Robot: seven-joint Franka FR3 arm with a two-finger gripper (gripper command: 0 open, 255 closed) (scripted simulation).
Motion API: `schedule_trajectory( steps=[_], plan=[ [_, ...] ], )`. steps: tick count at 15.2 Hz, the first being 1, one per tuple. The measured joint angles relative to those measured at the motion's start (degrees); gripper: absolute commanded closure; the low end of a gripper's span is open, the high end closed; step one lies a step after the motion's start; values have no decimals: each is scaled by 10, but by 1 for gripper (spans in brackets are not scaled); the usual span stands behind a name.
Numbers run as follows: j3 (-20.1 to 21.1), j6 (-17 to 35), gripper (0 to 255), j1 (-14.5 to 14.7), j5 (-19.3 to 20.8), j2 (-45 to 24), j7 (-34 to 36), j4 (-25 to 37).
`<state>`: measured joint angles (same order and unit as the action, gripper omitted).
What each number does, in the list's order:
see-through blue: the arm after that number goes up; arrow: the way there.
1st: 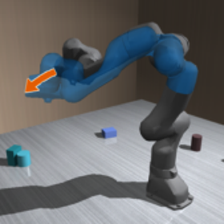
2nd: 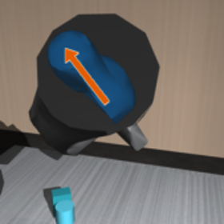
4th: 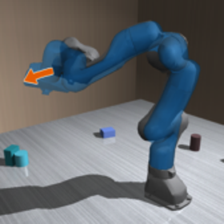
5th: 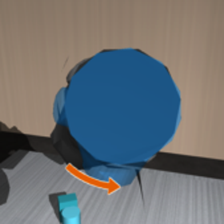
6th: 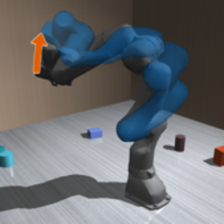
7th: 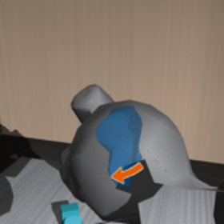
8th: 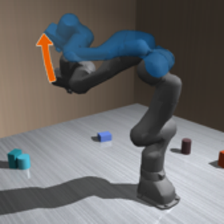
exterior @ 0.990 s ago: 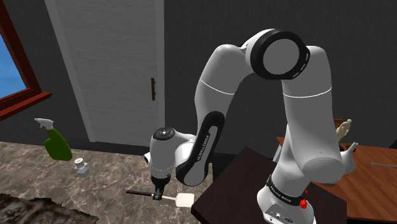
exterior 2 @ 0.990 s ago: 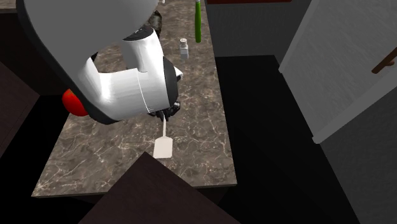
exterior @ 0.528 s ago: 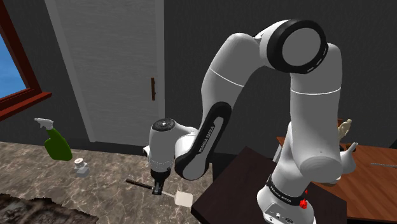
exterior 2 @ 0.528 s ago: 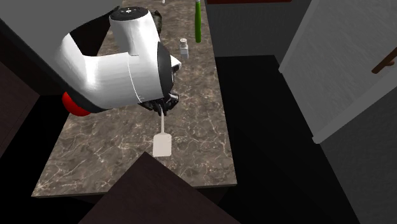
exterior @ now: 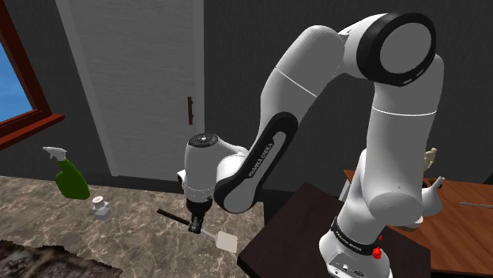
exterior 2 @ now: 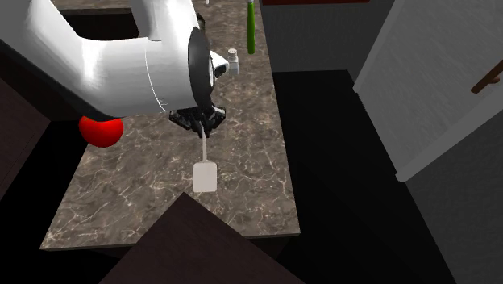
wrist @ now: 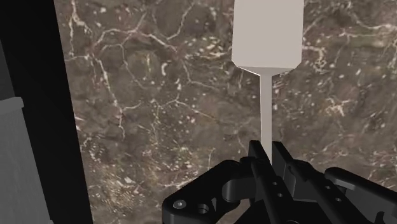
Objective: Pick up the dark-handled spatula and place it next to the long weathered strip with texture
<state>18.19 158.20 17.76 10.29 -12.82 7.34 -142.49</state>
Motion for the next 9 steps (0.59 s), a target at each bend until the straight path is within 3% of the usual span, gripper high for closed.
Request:
schedule_trajectory(
  steps=[6, 9],
  plan=[
    [20, -41, 255, -13, -41, 47, -30, -3],
    [22, -54, 255, 7, -23, 24, 5, 31]
  ],
)
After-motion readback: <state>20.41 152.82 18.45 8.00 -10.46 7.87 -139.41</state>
